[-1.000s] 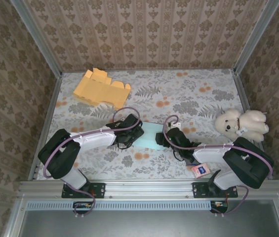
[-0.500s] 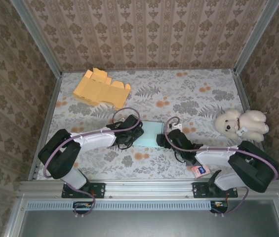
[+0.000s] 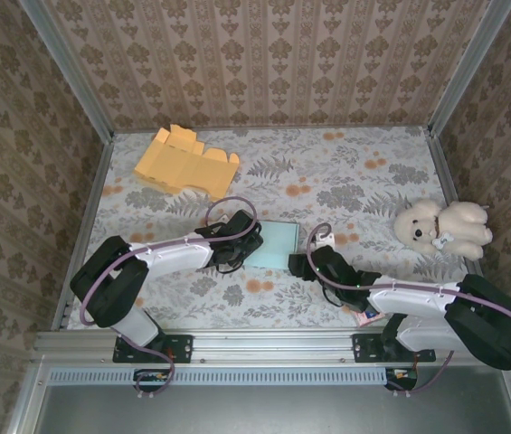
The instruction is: Fold the paper box
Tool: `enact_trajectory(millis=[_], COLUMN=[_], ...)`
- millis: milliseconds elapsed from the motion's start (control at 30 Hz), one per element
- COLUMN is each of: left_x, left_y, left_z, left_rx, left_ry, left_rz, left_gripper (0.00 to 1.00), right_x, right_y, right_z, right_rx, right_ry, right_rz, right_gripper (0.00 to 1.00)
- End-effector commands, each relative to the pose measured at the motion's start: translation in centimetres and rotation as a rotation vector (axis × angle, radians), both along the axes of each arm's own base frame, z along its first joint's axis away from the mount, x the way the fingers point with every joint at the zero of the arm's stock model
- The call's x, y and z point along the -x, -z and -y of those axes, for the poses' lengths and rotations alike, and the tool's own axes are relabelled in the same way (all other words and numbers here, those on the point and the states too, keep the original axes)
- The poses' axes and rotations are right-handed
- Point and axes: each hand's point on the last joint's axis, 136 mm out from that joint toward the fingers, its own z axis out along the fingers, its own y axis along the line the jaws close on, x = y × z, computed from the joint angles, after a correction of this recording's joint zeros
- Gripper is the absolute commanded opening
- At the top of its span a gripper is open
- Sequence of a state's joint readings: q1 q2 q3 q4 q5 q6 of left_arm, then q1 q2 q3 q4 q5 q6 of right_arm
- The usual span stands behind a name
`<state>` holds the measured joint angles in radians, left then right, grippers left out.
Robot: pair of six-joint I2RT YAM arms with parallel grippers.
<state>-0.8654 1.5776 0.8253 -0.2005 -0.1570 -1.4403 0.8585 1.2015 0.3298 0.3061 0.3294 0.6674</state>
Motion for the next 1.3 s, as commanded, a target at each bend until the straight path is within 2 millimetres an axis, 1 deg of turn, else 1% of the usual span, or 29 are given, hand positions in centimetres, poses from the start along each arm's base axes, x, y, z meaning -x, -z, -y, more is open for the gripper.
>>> enact_trajectory(millis=[0,300,400,467,533,700,800,933,1000,1267], left_x=[1.4,1.4,1.4,1.4,1.4,1.3,1.3,1.4,1.3,1.3], left_y=[3.0,3.1,3.1,3.2,3.3,3.4,3.6,3.6,3.5,3.5], left_z=[-2.6,-2.7,-2.6,-2.5,-2.5,-2.4,-2.4,-2.4,-2.5,-2.4], left_rx=[-0.121,-0.12,-0.118,-0.115,-0.116,-0.118,-0.121,-0.121,-0.121,-0.121], left_ry=[-0.039,-0.044,-0.043,-0.042,-0.042,-0.042,-0.042,-0.041,-0.04,-0.042], left_rz=[-0.074,-0.08,-0.08,-0.082,-0.084,-0.087,-0.089,-0.091,-0.091,-0.094], left_gripper=[0.62,0.61,0.61,0.61,0.61,0.61,0.61,0.61,0.6,0.6], right_x=[0.6,0.6,0.6,0.8,0.8,0.9,0.8,0.7,0.5,0.6], right_y=[0.7,2.2,2.4,3.0,3.2,2.9,2.8,3.0,2.1,-0.3], right_z=[0.0,-2.7,-3.5,-3.8,-4.0,-4.2,-4.0,-3.0,-2.3,-0.4], right_rx=[-0.002,-0.062,-0.077,-0.069,-0.065,-0.064,-0.049,0.021,0.033,0.068], right_ry=[0.007,-0.054,-0.068,-0.078,-0.081,-0.084,-0.081,-0.052,-0.037,-0.001], right_rz=[-0.022,-0.085,-0.094,-0.108,-0.112,-0.105,-0.1,-0.095,-0.068,-0.001], right_gripper=[0.66,0.65,0.62,0.6,0.6,0.58,0.59,0.7,0.71,0.71])
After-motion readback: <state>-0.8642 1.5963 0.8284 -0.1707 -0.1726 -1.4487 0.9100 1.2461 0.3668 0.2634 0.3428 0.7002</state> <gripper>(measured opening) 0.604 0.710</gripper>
